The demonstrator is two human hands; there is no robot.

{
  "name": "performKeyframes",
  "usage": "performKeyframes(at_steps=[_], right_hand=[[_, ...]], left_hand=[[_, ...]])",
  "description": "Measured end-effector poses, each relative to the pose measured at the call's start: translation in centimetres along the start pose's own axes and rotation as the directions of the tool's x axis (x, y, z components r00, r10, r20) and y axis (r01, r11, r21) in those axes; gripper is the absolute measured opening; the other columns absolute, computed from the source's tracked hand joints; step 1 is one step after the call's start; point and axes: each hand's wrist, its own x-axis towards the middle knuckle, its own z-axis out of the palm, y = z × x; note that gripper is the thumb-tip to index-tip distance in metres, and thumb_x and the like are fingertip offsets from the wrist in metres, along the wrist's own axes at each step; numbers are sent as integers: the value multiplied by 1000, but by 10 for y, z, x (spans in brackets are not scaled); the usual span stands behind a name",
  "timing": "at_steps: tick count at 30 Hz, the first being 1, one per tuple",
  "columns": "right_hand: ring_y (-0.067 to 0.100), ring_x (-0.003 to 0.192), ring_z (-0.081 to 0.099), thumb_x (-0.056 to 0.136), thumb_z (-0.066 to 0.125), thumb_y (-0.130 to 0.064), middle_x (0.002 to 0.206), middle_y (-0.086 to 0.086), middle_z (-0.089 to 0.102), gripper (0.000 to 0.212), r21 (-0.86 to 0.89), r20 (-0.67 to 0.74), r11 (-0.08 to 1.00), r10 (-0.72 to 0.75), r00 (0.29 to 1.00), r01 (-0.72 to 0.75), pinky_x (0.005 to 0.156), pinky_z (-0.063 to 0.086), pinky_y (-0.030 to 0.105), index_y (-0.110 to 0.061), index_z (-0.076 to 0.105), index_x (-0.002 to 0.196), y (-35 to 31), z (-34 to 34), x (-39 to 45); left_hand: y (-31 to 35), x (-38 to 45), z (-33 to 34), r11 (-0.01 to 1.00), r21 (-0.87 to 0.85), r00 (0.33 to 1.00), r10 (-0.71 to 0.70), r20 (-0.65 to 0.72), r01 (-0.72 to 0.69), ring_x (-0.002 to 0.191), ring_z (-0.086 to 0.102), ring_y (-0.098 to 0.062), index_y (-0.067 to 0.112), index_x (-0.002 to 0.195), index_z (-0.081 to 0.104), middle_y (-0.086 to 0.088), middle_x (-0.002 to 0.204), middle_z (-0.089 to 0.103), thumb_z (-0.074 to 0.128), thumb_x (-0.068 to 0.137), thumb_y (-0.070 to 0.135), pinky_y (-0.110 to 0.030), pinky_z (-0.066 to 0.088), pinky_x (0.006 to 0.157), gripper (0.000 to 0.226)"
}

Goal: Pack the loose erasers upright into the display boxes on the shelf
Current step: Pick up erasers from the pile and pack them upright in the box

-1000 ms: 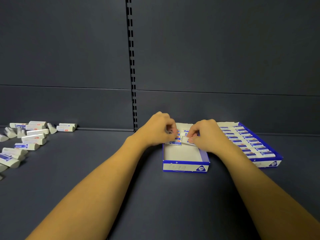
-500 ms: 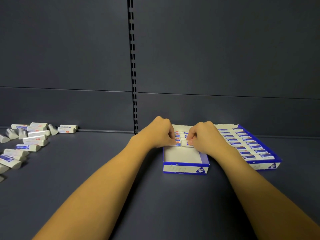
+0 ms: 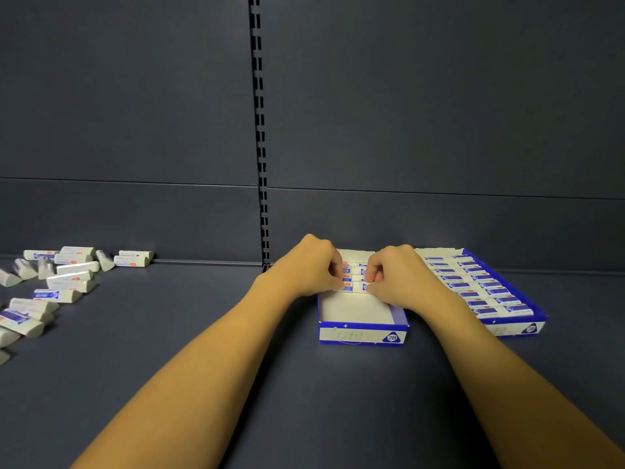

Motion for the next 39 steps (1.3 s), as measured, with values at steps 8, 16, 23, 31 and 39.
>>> performKeyframes(at_steps=[8,16,23,31,39], right_hand=[[17,90,62,85,70,-9,109,-4,64,20,16,19,1000,2,1000,-2,81,57,28,-24,74,98,4,1,0],[9,78,63,86,60,-4,81,-8,69,21,308,-224,951,35,974,37,64,46,15,-18,75,84,8,-17,-5],[18,84,66,83,55,-9,83,-2,70,22,363,-187,931,40,982,31,79,57,33,-18,75,81,-14,-51,17],[31,88,65,77,56,-15,98,10,66,21,113,56,967,-236,970,229,82,60,42,-10,68,94,-109,-51,23],[20,56,32,83,52,-8,68,3,38,22,31,201,925,-376,904,378,49,25,28,-12,38,67,-205,-25,-4]], left_hand=[[-1,2,2,1000,24,1000,19,1,-19,82,65,-12,16,91,78,4,92,73,71,88,20,-16,46,72,9],[-10,-4,-19,976,-200,955,-139,-262,87,68,60,1,20,86,75,12,76,69,64,89,15,-2,38,60,13],[-46,-39,-42,930,28,911,-352,-215,366,85,64,-21,24,92,72,3,86,69,59,91,25,-36,56,78,13],[-68,-124,-86,715,299,774,-563,-288,632,73,59,-24,17,91,70,-6,85,63,51,97,38,-32,45,65,28],[-73,-212,-123,546,325,635,-662,-398,772,71,56,-29,12,79,60,-6,78,55,45,96,40,-32,45,68,35]])
